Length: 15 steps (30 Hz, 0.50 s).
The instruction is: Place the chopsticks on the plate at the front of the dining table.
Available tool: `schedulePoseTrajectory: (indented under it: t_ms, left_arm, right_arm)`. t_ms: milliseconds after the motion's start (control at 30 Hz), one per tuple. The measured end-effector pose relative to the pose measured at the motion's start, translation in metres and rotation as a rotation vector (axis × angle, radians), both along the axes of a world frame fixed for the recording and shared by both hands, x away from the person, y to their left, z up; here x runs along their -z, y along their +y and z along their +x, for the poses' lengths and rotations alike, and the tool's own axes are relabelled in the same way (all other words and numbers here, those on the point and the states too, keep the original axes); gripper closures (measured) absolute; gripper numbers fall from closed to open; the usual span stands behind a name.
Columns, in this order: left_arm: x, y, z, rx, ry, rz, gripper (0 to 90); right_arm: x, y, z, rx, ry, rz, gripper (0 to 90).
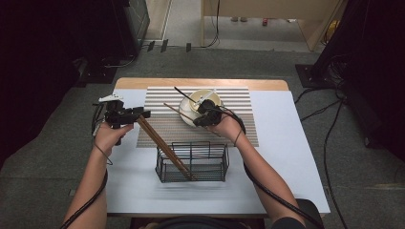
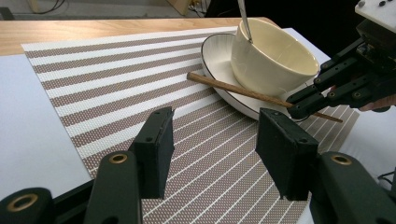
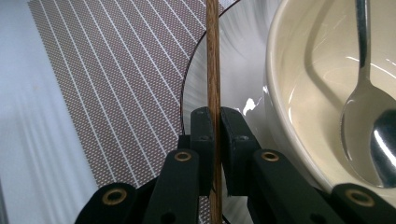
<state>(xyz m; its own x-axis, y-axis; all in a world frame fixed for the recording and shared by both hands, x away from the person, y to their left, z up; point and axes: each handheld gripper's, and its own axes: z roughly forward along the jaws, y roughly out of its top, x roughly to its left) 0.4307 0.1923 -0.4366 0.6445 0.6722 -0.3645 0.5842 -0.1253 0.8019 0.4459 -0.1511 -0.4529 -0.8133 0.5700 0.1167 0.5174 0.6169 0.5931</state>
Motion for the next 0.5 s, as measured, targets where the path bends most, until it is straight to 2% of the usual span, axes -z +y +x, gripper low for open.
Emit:
schedulePoseTrajectory:
  t_ms: [500]
  left_arm:
    - [0.0029, -0.0012, 0.0002, 0.009, 0.003, -0.008, 47.1]
  right_arm:
    - [0.0016, 0.0012, -0.0018, 0.004, -0.015, 0.0, 83.5]
